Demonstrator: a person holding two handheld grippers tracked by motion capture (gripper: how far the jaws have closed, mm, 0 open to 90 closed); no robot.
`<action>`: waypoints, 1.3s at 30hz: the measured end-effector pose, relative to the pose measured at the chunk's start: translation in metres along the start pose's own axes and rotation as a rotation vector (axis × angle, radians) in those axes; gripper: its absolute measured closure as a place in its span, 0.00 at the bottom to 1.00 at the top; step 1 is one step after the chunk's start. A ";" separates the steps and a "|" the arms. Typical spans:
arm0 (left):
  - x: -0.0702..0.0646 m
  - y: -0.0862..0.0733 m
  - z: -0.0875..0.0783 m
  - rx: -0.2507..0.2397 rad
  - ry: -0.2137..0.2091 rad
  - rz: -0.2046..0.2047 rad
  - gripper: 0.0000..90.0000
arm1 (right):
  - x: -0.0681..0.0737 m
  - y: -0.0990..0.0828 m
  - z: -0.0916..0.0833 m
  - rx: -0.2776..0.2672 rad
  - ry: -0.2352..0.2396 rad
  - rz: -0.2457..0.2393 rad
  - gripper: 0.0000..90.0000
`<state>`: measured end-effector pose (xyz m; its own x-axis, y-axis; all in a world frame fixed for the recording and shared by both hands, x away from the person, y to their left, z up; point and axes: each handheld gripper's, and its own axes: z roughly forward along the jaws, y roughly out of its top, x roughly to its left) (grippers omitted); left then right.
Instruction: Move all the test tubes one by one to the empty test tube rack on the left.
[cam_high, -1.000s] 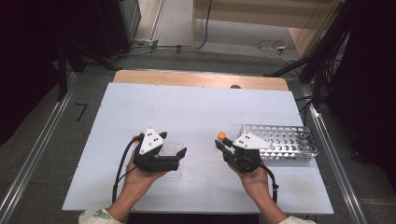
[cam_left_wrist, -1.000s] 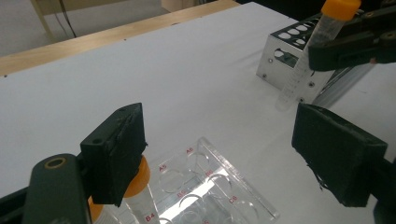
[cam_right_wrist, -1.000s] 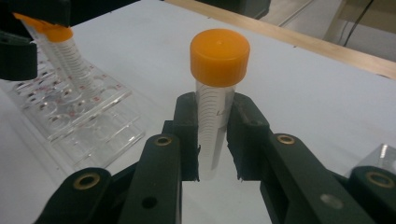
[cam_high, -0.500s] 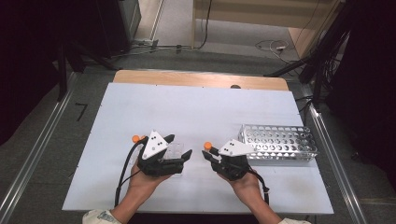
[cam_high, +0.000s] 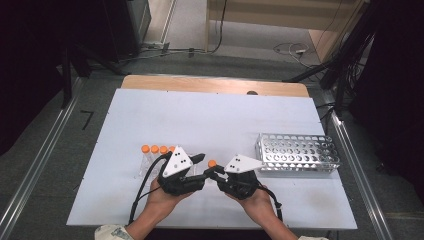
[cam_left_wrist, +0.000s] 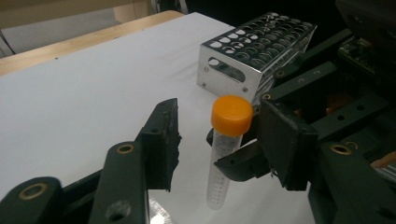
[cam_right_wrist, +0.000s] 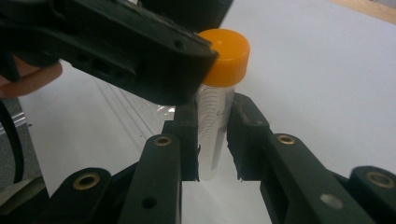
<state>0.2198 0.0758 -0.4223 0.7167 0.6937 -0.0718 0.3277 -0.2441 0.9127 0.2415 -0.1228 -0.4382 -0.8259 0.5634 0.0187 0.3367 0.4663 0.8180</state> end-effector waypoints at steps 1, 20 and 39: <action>-0.001 0.000 0.001 0.002 -0.002 0.003 0.58 | 0.000 0.000 0.000 0.001 0.002 0.000 0.80; -0.004 -0.002 0.005 0.013 -0.003 0.022 0.75 | 0.003 0.000 0.002 0.007 0.030 0.005 0.80; 0.003 0.011 -0.010 -0.050 0.009 -0.005 0.79 | 0.001 0.001 0.002 0.007 0.053 0.024 0.33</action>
<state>0.2194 0.0820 -0.4082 0.7096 0.7008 -0.0730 0.2998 -0.2066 0.9314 0.2421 -0.1207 -0.4386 -0.8406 0.5373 0.0687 0.3592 0.4580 0.8131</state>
